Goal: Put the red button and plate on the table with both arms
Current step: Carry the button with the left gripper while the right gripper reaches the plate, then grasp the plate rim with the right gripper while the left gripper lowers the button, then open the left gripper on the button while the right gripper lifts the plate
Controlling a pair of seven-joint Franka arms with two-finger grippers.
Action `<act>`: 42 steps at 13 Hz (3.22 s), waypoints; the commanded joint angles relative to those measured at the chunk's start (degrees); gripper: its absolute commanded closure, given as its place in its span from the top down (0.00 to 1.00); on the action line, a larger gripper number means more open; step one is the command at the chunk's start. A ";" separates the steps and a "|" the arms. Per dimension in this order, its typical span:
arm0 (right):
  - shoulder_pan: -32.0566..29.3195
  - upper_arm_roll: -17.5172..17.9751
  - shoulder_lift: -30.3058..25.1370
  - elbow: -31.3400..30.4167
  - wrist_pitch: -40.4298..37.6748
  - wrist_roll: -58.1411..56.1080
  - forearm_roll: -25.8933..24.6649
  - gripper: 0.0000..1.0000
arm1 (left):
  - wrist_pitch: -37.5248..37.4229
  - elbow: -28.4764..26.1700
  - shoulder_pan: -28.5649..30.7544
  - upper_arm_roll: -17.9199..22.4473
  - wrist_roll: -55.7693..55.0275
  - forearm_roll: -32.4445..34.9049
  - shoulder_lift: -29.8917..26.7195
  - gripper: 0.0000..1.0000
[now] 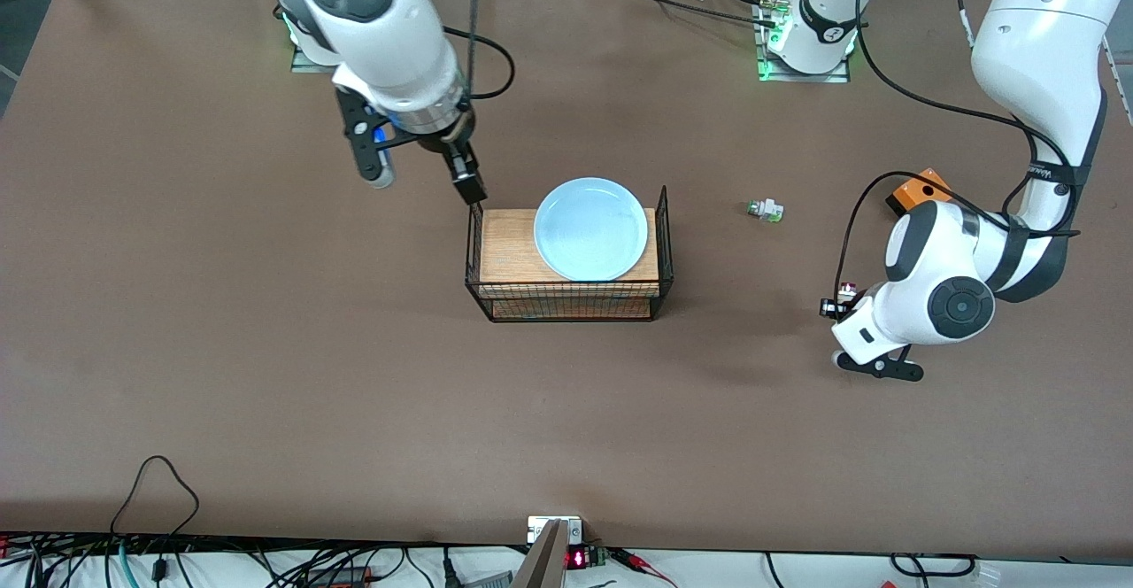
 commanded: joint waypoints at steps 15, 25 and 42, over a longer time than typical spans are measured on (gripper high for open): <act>5.85 -0.29 18.36 2.00 16.35 -9.50 -5.59 0.96 | 4.67 -0.99 0.10 0.03 -1.38 4.71 2.83 1.00; 6.11 -0.29 18.63 1.82 16.54 -9.06 -2.52 0.20 | -13.93 8.92 0.00 -7.42 -1.47 3.56 -4.47 1.00; 8.93 -0.20 8.71 2.17 -1.20 -9.76 1.09 0.00 | -16.43 -5.99 -14.06 17.70 -0.77 -15.33 -37.51 1.00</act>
